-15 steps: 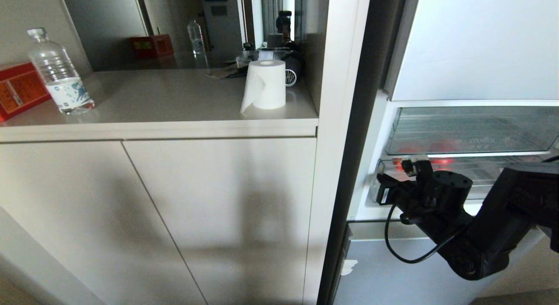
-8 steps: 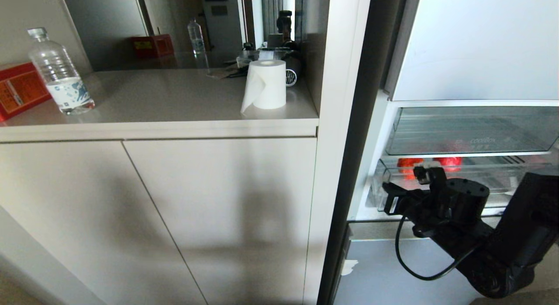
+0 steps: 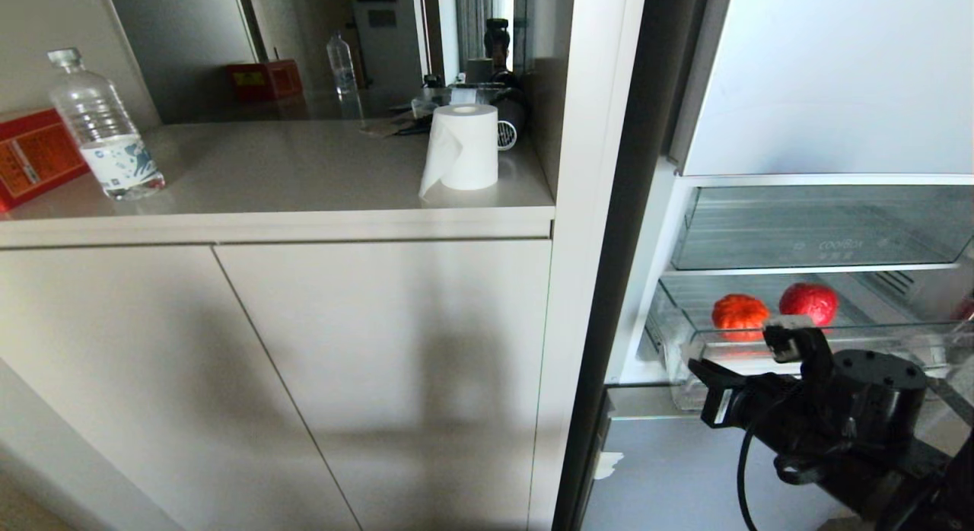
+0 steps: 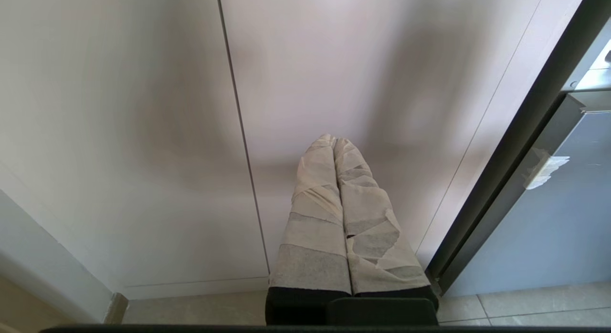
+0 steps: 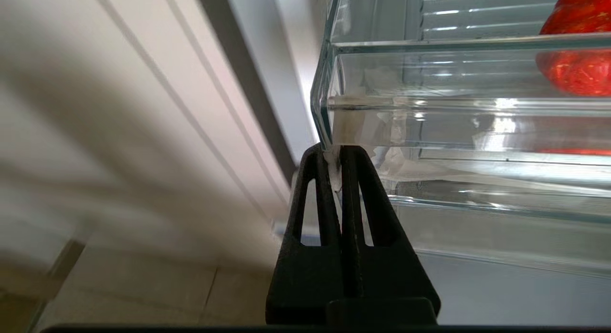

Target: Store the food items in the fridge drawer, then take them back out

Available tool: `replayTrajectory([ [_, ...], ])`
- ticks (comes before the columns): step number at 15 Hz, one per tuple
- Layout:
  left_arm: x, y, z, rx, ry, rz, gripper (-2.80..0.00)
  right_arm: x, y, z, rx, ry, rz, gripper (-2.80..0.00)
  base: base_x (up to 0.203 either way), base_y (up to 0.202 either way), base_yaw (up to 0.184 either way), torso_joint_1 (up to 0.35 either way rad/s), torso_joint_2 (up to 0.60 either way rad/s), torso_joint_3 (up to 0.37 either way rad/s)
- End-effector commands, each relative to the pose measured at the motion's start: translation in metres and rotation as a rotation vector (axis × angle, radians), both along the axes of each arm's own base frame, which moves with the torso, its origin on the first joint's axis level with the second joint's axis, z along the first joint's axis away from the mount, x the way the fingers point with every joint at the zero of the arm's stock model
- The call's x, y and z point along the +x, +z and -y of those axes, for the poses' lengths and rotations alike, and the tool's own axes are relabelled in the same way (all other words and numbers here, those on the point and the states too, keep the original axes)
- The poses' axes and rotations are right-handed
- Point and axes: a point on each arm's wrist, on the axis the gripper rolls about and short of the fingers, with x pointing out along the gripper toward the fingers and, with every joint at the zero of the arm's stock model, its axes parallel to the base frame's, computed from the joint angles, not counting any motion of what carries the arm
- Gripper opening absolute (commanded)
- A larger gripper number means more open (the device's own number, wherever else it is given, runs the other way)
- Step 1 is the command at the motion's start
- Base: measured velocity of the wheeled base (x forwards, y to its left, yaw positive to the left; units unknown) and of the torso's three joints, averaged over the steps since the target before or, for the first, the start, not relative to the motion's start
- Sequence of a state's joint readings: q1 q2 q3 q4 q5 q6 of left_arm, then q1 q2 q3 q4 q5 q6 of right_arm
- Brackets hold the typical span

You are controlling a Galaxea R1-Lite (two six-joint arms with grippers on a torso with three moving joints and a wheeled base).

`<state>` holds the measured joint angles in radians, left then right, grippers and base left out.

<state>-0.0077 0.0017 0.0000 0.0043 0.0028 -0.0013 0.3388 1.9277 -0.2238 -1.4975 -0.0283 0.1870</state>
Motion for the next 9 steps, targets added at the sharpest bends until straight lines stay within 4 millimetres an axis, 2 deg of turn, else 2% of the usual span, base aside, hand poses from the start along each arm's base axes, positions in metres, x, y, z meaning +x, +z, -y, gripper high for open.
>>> replayTrajectory([
  [1, 0.000, 0.000, 0.000, 0.000, 0.000, -0.002, -2.80, -0.014, 0.002, 0.002, 0.000, 0.011, -0.008, -2.80, 0.000, 0.000, 0.000, 0.000, 0.00, 0.000],
  [2, 0.000, 0.000, 0.000, 0.000, 0.000, 0.000, -2.80, -0.018, 0.000, 0.004, -0.004, 0.012, -0.022, -2.80, 0.000, 0.000, 0.000, 0.000, 0.00, 0.000],
  [3, 0.000, 0.000, 0.000, 0.000, 0.000, -0.001, -2.80, -0.023, -0.003, 0.005, -0.007, 0.012, -0.035, 0.00, 0.000, 0.000, 0.000, 0.000, 0.00, 0.000],
  [7, 0.000, 0.000, 0.000, 0.000, 0.000, 0.000, -2.80, -0.047, -0.008, 0.014, -0.012, 0.004, -0.099, 0.00, 0.000, 0.000, 0.000, 0.000, 0.00, 0.000],
  [9, 0.000, 0.000, 0.000, 0.000, 0.000, -0.001, -2.80, -0.053, 0.000, 0.017, 0.025, -0.036, -0.076, 0.00, 0.000, 0.000, 0.000, 0.000, 0.00, 0.000],
])
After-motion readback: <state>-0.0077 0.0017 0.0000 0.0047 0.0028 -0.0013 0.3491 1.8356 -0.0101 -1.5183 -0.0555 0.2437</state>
